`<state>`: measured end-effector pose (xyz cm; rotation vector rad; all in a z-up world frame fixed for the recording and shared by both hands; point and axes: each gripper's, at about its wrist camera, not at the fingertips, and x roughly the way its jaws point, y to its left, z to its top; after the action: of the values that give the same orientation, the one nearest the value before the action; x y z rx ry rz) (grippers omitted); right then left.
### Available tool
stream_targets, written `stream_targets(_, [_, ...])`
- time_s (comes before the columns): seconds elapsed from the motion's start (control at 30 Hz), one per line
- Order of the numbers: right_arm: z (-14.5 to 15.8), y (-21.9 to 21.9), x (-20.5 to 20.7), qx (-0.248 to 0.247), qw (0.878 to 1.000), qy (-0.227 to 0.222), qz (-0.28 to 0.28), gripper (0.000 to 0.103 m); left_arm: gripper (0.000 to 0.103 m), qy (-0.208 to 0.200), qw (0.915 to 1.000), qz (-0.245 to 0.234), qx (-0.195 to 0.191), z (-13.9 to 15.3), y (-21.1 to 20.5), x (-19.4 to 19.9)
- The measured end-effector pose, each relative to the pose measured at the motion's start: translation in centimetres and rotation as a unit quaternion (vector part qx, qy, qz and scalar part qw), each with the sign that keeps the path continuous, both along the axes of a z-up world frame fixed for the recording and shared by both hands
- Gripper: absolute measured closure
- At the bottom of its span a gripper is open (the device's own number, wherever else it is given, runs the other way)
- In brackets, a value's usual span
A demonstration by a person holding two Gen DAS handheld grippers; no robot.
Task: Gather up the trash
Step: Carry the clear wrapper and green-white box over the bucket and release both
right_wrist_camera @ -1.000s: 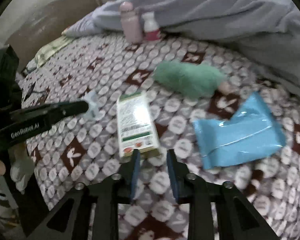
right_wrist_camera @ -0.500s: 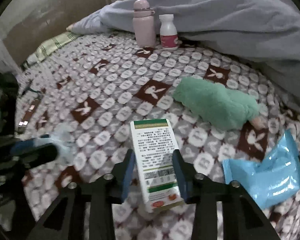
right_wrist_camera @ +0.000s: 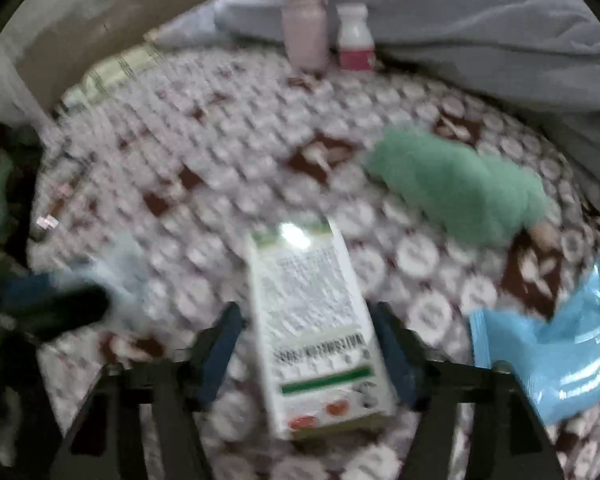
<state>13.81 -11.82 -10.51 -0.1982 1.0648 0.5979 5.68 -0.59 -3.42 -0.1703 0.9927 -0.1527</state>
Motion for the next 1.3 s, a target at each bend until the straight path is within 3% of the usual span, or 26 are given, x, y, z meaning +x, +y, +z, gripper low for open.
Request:
stream_targets(0.1, [1.1, -2.0, -1.2, 0.030, 0.999, -0.010, -0.010, 0.050, 0.090, -0.004, 0.9998, -0.017, 0.001, 0.3, -1.5, 0.0])
stream_targets(0.4, [6.8, -12.7, -6.3, 0.049, 0.993, -0.075, -0.082, 0.050, 0.090, -0.021, 0.9956, -0.091, -0.010, 1.9, -9.8, 0.3])
stream_targets(0.53, [7.9, -18.5, -8.8, 0.049, 0.986, -0.087, -0.135, 0.050, 0.090, -0.022, 0.9898, -0.139, -0.019, 2.3, -14.6, 0.0])
stream_targets(0.7, [8.8, -25.3, -11.6, 0.027, 0.974, -0.106, -0.201, 0.050, 0.090, -0.011, 0.9767, -0.204, -0.065, 2.5, -20.5, -0.2])
stream_targets(1.03, [8.0, -38.6, -15.2, -0.007, 0.938, -0.101, -0.331, 0.050, 0.090, 0.001, 0.9489, -0.304, -0.086, 2.9, -33.0, -1.7])
stream_targets(1.3, [5.6, -45.3, -17.1, -0.013, 0.914, -0.080, -0.398, 0.050, 0.090, 0.005, 0.9360, -0.343, -0.080, 2.3, -39.9, -2.1])
